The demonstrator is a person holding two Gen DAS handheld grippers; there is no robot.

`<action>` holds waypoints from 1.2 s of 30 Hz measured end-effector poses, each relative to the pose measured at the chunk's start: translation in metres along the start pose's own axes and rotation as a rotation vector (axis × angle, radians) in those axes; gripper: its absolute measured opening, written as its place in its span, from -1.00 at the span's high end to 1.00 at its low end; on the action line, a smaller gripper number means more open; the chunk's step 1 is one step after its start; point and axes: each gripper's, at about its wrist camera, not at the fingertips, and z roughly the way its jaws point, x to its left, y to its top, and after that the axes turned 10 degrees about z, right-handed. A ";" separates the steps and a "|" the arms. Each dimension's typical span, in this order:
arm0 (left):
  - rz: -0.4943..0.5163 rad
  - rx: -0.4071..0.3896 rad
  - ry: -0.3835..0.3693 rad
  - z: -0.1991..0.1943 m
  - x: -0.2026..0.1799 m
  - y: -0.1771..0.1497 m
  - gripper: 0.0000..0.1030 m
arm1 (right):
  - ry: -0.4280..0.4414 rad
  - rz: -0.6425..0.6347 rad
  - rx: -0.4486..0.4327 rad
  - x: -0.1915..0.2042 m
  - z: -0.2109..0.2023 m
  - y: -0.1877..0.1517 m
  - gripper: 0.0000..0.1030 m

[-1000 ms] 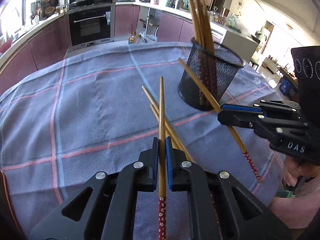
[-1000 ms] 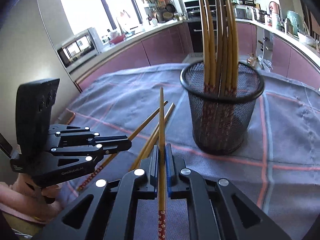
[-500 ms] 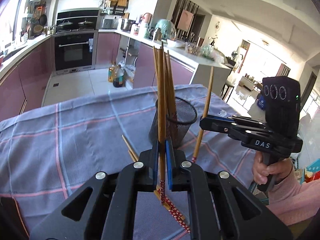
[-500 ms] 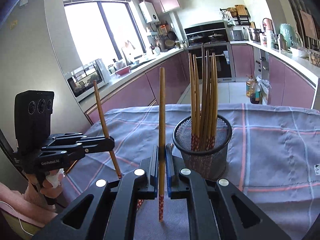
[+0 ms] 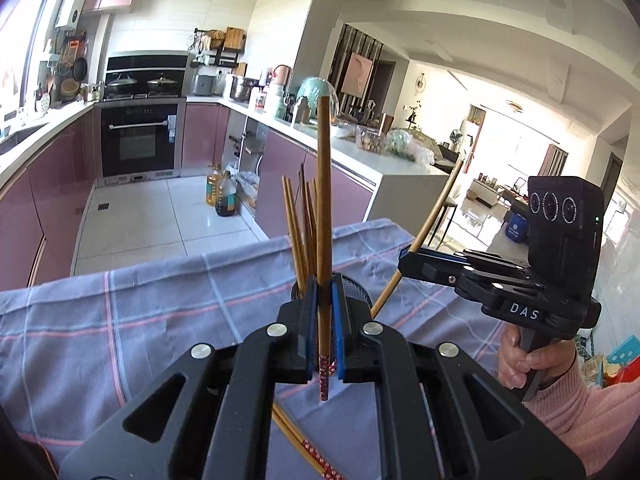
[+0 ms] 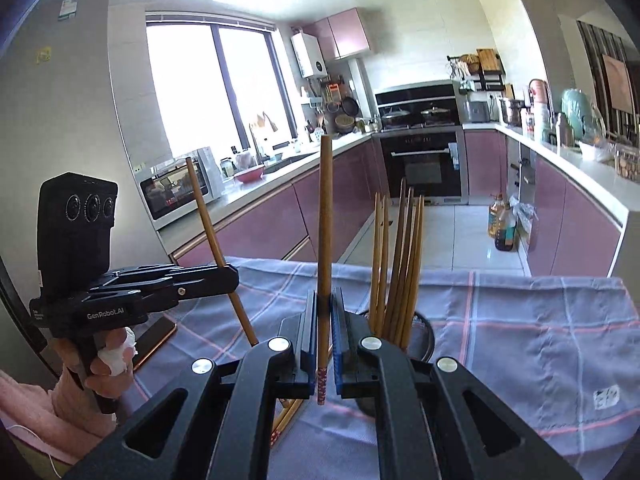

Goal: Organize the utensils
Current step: 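Lower the left chopstick into the mesh cup while the right gripper inserts its own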

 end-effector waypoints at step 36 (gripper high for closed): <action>0.066 0.123 0.011 0.100 -0.019 0.022 0.85 | -0.084 0.002 0.101 -0.033 0.055 0.016 0.89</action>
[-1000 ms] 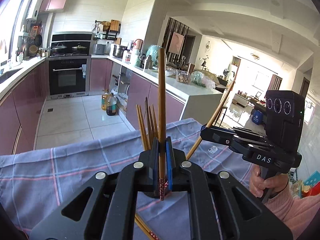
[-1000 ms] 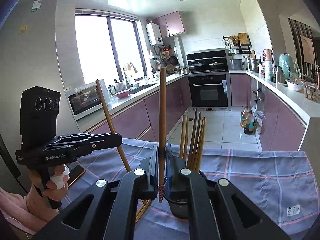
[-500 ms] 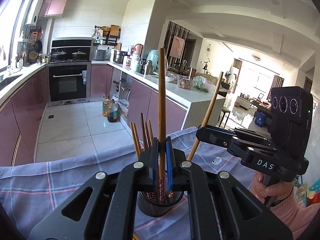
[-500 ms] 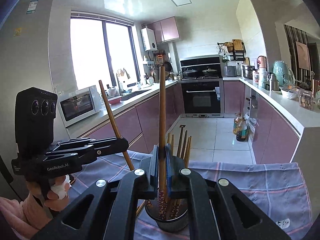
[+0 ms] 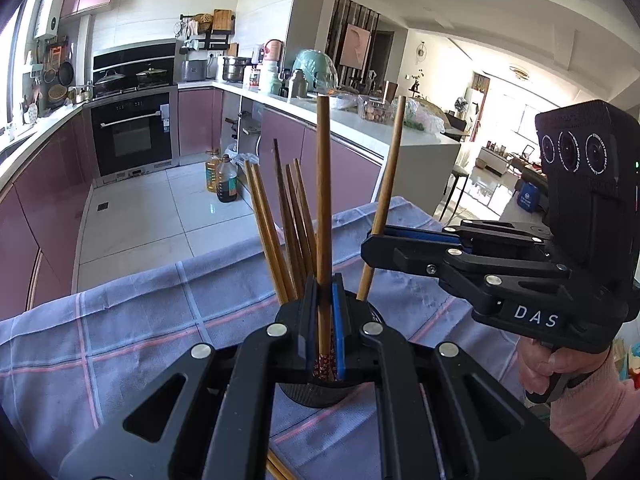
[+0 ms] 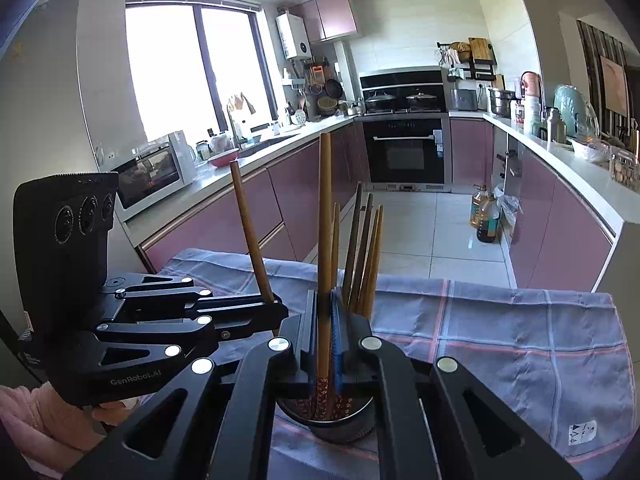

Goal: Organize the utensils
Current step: 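Lower the left chopstick into the mesh cup while the right gripper inserts its own, then open the left gripper to release the chopstick while the right gripper opens too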

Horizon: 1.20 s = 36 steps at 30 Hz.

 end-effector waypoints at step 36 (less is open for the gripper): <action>-0.068 -0.053 0.169 -0.055 0.030 -0.065 -0.36 | 0.087 -0.038 0.051 0.037 -0.012 -0.057 0.25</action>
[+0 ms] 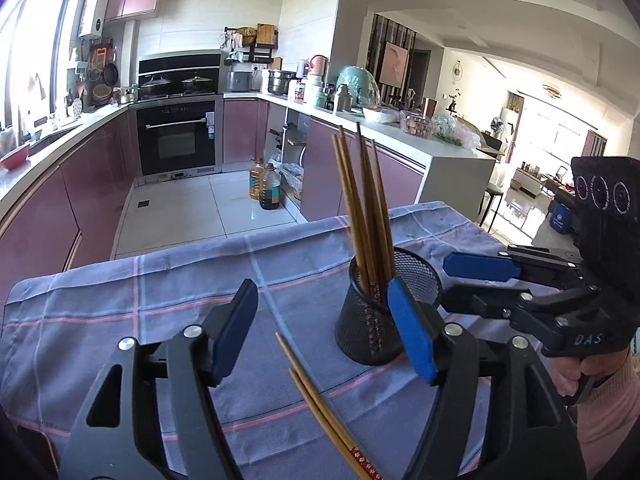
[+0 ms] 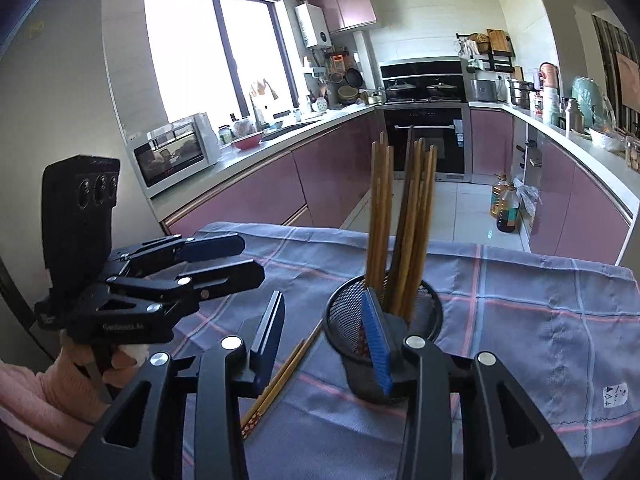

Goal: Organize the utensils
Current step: 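Open the left gripper to release the chopstick while the right gripper opens too, then move the left gripper to the remaining chopsticks and grasp one while the right gripper grasps another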

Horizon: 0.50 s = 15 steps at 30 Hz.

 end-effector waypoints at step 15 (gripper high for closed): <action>-0.121 0.146 0.107 -0.009 0.030 -0.082 -0.52 | -0.004 0.047 0.254 0.018 0.065 -0.069 0.25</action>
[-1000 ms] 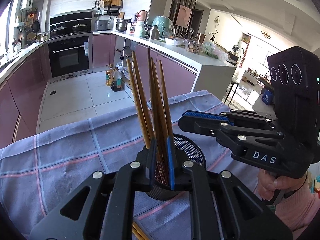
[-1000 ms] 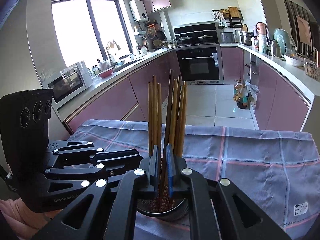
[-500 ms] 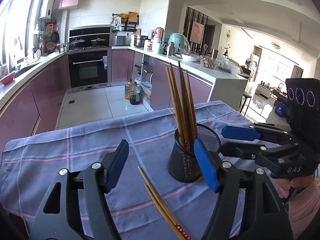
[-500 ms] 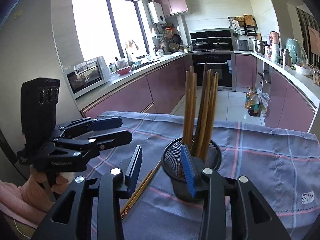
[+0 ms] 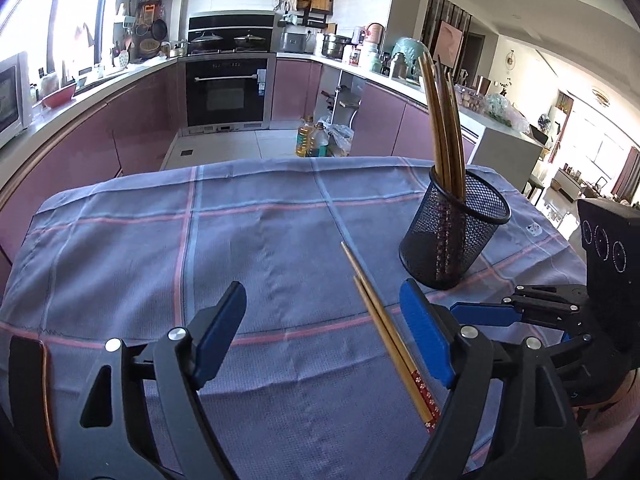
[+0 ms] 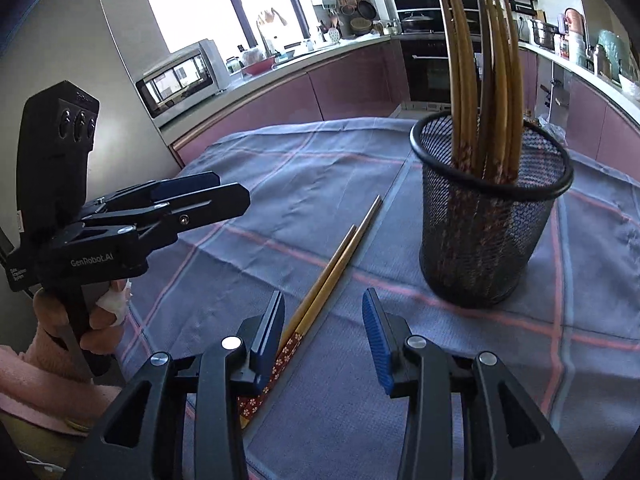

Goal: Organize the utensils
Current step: 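Move the left gripper to the remaining chopsticks and grasp one while the right gripper grasps another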

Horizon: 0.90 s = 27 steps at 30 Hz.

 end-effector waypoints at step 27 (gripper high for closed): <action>0.005 0.070 -0.058 0.014 -0.011 -0.022 -0.52 | -0.118 -0.006 0.060 -0.001 0.015 -0.010 0.35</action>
